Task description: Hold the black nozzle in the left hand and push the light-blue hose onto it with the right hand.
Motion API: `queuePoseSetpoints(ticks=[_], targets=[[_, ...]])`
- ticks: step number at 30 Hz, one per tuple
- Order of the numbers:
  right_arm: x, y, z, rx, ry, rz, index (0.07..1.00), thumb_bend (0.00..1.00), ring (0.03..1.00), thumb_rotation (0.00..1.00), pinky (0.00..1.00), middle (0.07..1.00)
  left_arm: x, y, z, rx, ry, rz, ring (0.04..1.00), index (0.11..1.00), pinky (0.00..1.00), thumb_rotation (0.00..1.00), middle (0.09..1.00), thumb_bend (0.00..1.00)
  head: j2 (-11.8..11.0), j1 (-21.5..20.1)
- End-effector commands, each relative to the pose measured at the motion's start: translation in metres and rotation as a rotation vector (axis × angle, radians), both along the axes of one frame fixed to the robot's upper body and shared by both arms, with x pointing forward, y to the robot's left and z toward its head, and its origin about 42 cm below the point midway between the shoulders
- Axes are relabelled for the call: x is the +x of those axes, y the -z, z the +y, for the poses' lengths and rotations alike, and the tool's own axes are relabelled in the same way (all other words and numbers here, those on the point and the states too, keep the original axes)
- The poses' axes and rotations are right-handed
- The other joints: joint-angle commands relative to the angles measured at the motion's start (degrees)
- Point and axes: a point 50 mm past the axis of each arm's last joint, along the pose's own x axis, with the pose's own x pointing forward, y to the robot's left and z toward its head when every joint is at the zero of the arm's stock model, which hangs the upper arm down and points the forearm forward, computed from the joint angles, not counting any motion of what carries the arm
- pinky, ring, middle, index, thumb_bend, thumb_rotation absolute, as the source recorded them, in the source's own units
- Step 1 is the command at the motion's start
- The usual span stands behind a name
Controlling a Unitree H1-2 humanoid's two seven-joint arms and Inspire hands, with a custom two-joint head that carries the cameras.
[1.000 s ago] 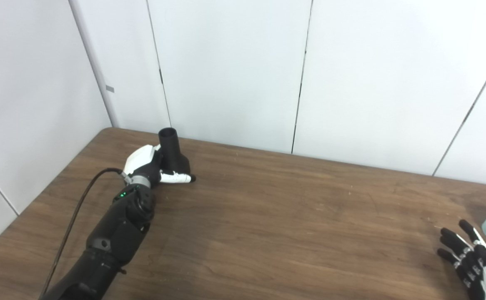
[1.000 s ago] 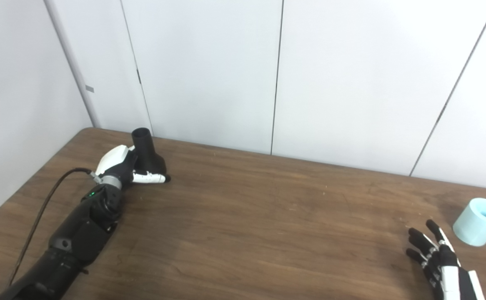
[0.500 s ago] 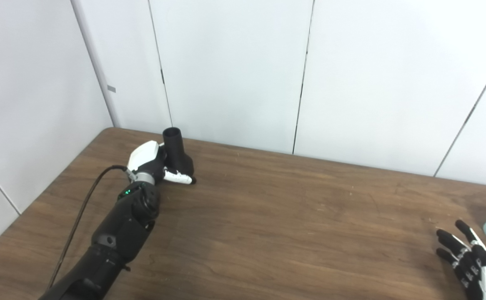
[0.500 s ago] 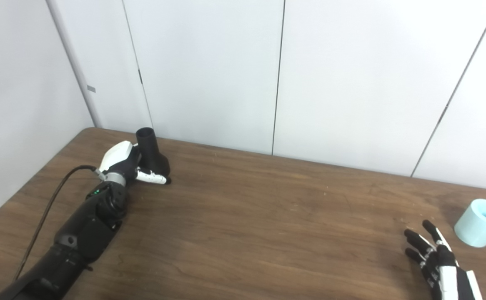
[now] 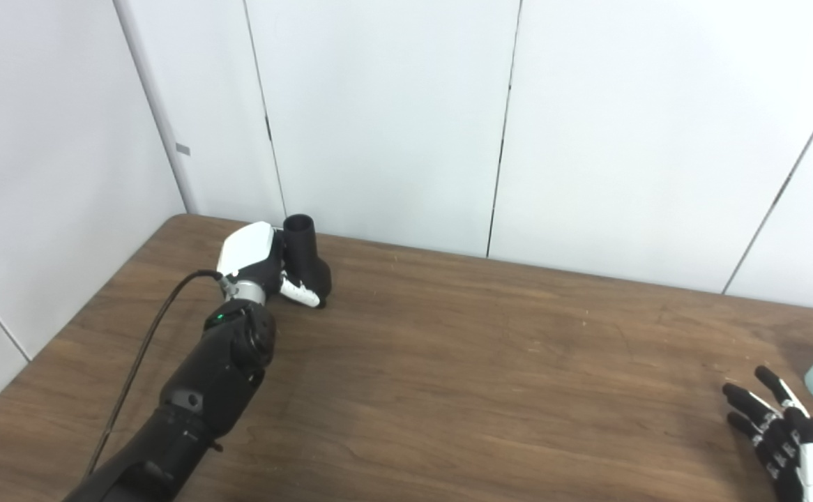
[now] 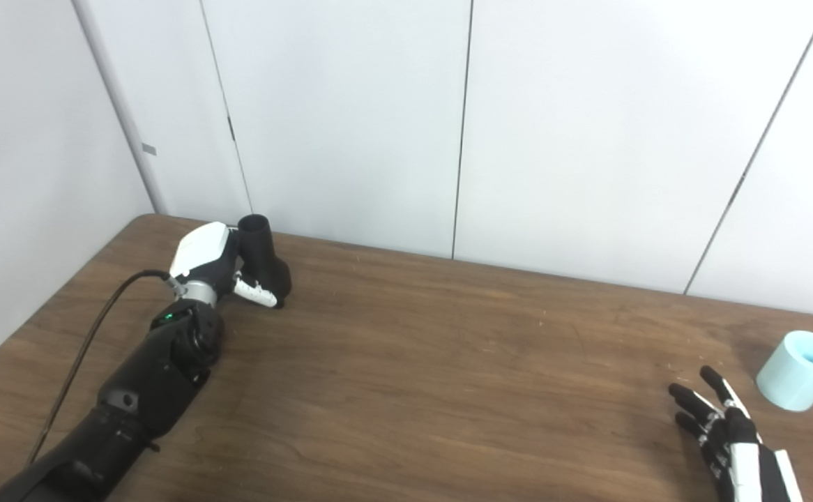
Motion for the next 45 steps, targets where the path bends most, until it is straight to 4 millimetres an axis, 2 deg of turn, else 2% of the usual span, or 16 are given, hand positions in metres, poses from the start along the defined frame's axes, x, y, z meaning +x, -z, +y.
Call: queuePoseSetpoints(ticks=[1, 5, 9, 15, 23, 30, 35, 39, 45], targets=[[-0.003, 0.008, 0.009, 0.035, -0.005, 0.004, 0.922, 0.58, 0.867, 1.0, 0.85, 0.79, 0.002, -0.012, 0.007, 0.047, -0.004, -0.052, 0.769, 0.466, 1.0, 0.0, 0.52, 0.52, 0.0, 0.0], [-0.004, 0.006, 0.011, 0.038, -0.006, 0.003, 0.921, 0.58, 0.873, 1.0, 0.85, 0.79, -0.002, -0.012, 0.0, 0.028, 0.022, -0.073, 0.752, 0.476, 1.0, 0.0, 0.505, 0.52, 0.2, -0.5], [-0.005, 0.004, 0.015, 0.038, -0.006, 0.004, 0.921, 0.58, 0.871, 1.0, 0.84, 0.79, -0.007, -0.012, -0.009, 0.003, 0.056, -0.093, 0.782, 0.481, 1.0, 0.0, 0.496, 0.52, 0.6, -1.3], [-0.005, 0.001, 0.02, 0.04, -0.004, 0.006, 0.921, 0.59, 0.872, 1.0, 0.85, 0.784, -0.02, -0.02, -0.031, -0.038, 0.143, -0.132, 0.705, 0.492, 1.0, 0.0, 0.48, 0.52, 1.4, -3.2], [-0.006, -0.007, 0.027, 0.037, 0.007, 0.0, 0.923, 0.58, 0.873, 1.0, 0.87, 0.781, -0.036, -0.02, -0.056, -0.063, 0.255, -0.154, 0.706, 0.491, 1.0, 0.0, 0.481, 0.52, 2.1, -4.1], [-0.008, -0.012, 0.031, 0.032, 0.013, 0.0, 0.928, 0.58, 0.876, 1.0, 0.87, 0.783, -0.062, -0.021, -0.087, -0.143, 0.335, -0.152, 0.708, 0.486, 1.0, 0.0, 0.489, 0.52, 3.4, -6.4], [-0.01, -0.019, 0.036, 0.034, 0.012, 0.004, 0.925, 0.59, 0.88, 1.0, 0.87, 0.782, -0.083, -0.01, -0.111, -0.216, 0.412, -0.108, 0.708, 0.484, 1.0, 0.0, 0.493, 0.52, 4.5, -9.2], [-0.011, -0.025, 0.04, 0.035, 0.01, 0.002, 0.922, 0.58, 0.884, 1.0, 0.87, 0.784, -0.088, -0.001, -0.119, -0.235, 0.439, -0.072, 0.711, 0.494, 1.0, 0.0, 0.477, 0.52, 5.3, -10.8], [-0.014, -0.035, 0.045, 0.034, 0.007, -0.012, 0.913, 0.56, 0.891, 1.0, 0.89, 0.784, -0.102, 0.014, -0.146, -0.239, 0.534, 0.013, 0.711, 0.504, 1.0, 0.0, 0.458, 0.52, 6.6, -12.8]])
